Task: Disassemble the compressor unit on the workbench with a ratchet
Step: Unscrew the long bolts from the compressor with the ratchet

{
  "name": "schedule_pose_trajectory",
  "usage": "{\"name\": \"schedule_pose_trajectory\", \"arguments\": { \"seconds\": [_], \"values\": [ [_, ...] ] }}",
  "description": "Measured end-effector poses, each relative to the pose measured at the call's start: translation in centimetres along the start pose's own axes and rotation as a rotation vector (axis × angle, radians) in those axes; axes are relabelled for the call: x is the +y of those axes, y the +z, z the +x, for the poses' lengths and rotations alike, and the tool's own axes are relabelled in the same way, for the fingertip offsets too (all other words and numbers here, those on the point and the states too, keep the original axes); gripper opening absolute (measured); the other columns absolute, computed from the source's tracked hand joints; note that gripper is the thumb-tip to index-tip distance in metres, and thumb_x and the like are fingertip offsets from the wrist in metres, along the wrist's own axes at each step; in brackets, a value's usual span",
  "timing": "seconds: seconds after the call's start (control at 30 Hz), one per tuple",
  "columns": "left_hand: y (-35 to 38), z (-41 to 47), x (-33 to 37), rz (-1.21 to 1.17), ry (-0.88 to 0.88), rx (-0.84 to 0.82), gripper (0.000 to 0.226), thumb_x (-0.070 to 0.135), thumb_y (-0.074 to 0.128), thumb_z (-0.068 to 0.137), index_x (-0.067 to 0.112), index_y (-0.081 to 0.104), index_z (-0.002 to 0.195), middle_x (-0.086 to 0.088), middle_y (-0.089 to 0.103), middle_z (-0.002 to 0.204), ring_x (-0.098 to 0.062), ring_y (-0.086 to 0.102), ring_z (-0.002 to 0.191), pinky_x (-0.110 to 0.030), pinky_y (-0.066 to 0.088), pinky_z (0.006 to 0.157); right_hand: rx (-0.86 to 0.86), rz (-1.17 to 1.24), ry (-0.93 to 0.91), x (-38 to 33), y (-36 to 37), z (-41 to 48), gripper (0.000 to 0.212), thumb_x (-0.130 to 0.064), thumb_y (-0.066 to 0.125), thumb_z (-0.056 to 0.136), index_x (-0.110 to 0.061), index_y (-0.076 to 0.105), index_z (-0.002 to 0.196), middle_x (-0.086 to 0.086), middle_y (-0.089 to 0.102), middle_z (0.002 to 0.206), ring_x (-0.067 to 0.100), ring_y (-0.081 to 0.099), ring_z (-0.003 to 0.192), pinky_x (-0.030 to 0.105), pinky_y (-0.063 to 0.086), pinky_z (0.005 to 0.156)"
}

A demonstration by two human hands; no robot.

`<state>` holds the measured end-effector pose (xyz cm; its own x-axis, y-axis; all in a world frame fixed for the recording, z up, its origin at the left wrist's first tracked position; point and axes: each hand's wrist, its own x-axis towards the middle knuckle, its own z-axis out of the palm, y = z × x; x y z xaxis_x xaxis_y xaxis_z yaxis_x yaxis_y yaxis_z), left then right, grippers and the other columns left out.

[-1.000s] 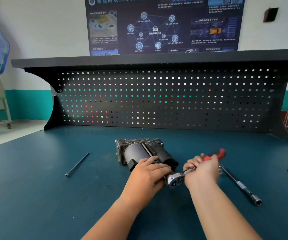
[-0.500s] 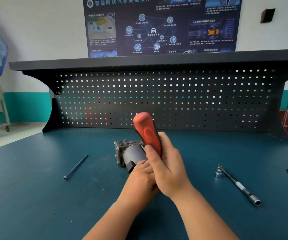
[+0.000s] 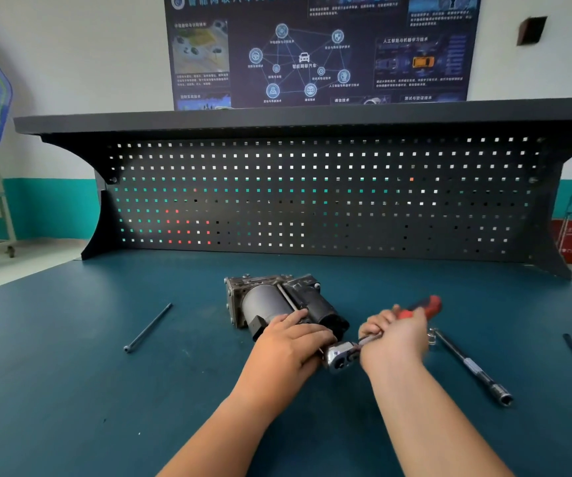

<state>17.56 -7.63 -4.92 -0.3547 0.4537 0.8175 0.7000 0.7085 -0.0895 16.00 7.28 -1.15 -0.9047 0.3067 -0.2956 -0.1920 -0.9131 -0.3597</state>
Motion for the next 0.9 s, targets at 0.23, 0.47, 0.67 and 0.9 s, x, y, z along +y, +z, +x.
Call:
{"name": "schedule_pose_trajectory", "arguments": {
  "seconds": [0.23,0.47,0.67,0.9],
  "values": [
    [0.0,-0.3,-0.3,-0.047,0.003,-0.05,0.048,-0.002,0.083,0.05,0.015,0.075,0.095,0.005,0.073,0.092,-0.028,0.069,0.093,-0.039,0.056,0.079,-0.538,-0.382,-0.542,1.8,1.9,-3.8,0.02,-0.039,0.042,0.091,-0.021,0.049,0.084,-0.013,0.034,0.046,0.003,0.026,0.039,0.017,0.023,0.038],
    [-0.4,0.0,0.6,-0.135,-0.169,0.061,0.028,0.0,0.068,0.057,-0.002,0.067,0.085,-0.001,0.067,0.073,-0.015,0.049,0.087,-0.002,0.038,0.053,-1.183,-0.992,-1.047,3.5,0.8,-5.8,0.008,-0.042,0.048,0.086,-0.035,0.046,0.085,-0.023,0.052,0.062,0.0,0.049,0.054,0.014,0.036,0.055],
    [0.1,0.0,-0.4,-0.065,0.052,0.013,0.022,0.001,0.079,0.055,0.009,0.075,0.075,0.002,0.074,0.084,-0.023,0.069,0.087,-0.03,0.056,0.07,-0.786,-0.6,-0.656,2.6,1.5,-4.7,0.018,-0.04,0.05,0.087,-0.023,0.052,0.086,-0.014,0.041,0.051,0.0,0.033,0.044,0.013,0.029,0.043],
    [-0.2,0.2,0.0,-0.039,0.01,-0.016,0.027,0.01,0.071,0.059,0.015,0.076,0.086,0.009,0.074,0.09,-0.021,0.07,0.088,-0.034,0.056,0.078,-0.006,-0.09,-0.02,-0.1,0.5,0.2,0.034,-0.045,0.036,0.096,-0.022,0.042,0.072,-0.009,0.029,0.038,0.007,0.024,0.029,0.017,0.018,0.037]
  ]
}}
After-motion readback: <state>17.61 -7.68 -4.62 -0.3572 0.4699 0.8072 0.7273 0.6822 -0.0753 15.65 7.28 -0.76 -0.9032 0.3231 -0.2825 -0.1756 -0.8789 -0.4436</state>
